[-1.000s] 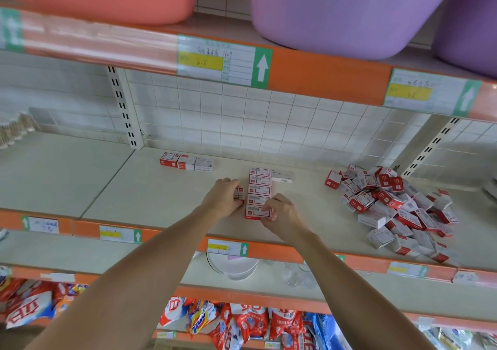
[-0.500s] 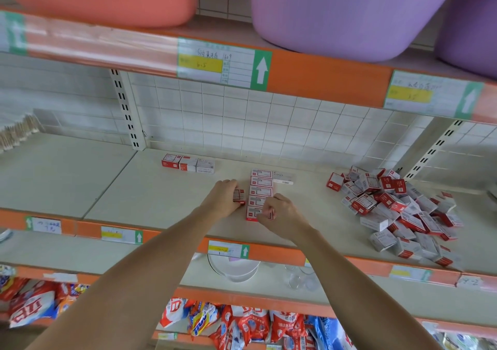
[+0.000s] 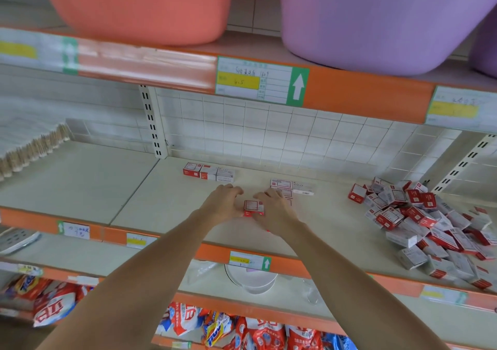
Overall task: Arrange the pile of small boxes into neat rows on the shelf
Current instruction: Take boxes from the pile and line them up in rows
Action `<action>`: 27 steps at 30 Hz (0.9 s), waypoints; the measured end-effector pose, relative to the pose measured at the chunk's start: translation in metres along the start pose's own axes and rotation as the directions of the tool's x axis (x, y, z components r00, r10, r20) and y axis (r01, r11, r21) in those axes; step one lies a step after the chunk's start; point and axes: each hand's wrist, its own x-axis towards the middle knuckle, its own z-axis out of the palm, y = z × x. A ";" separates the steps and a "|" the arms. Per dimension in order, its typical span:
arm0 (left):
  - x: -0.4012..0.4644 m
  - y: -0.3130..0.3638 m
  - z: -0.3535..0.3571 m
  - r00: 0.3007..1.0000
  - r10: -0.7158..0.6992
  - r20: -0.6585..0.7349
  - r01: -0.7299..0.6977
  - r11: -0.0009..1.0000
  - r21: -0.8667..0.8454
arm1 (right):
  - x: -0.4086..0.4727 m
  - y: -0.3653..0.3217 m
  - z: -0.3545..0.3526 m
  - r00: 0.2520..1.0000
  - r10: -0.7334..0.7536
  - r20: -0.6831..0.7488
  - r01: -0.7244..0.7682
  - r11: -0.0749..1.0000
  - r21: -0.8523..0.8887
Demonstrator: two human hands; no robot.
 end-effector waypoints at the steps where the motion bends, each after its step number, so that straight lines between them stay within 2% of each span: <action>1: -0.001 -0.005 -0.003 1.000 0.000 -0.001 0.000 1.000 0.020 | 0.003 -0.003 0.001 1.000 0.002 0.021 -0.001 1.000 -0.026; 3: -0.002 -0.015 -0.008 1.000 -0.008 -0.007 0.008 0.999 0.041 | 0.009 -0.008 0.004 0.999 0.004 0.047 -0.003 1.000 -0.028; 6: -0.004 -0.023 -0.015 1.000 0.011 -0.020 -0.010 0.999 0.045 | 0.017 -0.016 0.004 0.998 0.020 0.054 -0.023 0.998 0.057; 12: -0.005 -0.027 -0.024 0.992 0.117 -0.041 -0.115 0.992 0.059 | 0.029 -0.028 0.009 0.985 0.140 -0.097 -0.132 0.987 0.089; 16: -0.002 -0.018 -0.024 0.979 0.202 0.005 -0.201 0.974 0.103 | 0.027 -0.030 0.009 0.977 0.142 -0.159 -0.143 0.990 0.008; 19: 0.003 -0.015 -0.019 0.975 0.204 0.093 -0.217 0.960 0.178 | 0.024 -0.029 0.009 0.967 0.156 -0.203 -0.170 0.984 -0.054; 24: 0.011 -0.019 -0.017 0.970 0.232 0.072 -0.243 0.910 0.336 | 0.022 -0.023 0.010 0.970 0.150 -0.189 -0.153 0.988 -0.002; 27: 0.014 -0.020 -0.015 0.969 0.246 0.023 -0.238 0.904 0.354 | 0.022 -0.022 0.009 0.982 0.134 -0.130 -0.132 0.991 0.028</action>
